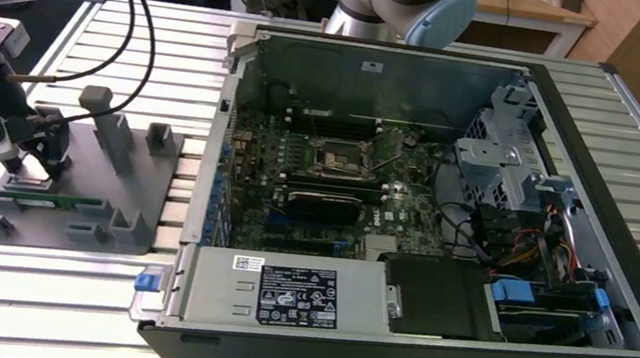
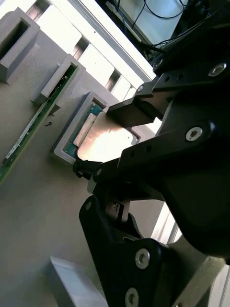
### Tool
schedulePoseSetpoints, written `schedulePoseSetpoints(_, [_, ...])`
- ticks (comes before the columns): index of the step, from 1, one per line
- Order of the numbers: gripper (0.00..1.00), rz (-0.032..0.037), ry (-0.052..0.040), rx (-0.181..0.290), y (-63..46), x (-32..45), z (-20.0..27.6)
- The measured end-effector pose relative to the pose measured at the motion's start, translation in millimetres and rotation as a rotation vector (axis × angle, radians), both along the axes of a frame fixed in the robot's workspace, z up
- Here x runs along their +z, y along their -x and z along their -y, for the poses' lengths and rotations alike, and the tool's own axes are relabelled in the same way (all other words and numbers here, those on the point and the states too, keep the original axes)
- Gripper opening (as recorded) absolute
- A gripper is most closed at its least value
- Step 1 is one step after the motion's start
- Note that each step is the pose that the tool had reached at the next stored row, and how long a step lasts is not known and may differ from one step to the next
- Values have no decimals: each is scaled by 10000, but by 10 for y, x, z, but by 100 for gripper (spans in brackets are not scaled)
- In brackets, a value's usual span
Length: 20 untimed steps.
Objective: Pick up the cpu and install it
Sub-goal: 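Pick up the cpu and move it towards the insertion slot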
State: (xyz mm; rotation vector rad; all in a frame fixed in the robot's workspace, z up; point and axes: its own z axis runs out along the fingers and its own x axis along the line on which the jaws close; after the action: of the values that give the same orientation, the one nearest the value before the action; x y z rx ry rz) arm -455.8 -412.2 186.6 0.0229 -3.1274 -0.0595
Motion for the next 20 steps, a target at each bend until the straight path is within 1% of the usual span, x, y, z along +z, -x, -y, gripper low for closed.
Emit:
schedulePoseSetpoints(6, [53,0,0,0,0,82,0])
schedulePoseSetpoints(20, [53,0,0,0,0,100,0])
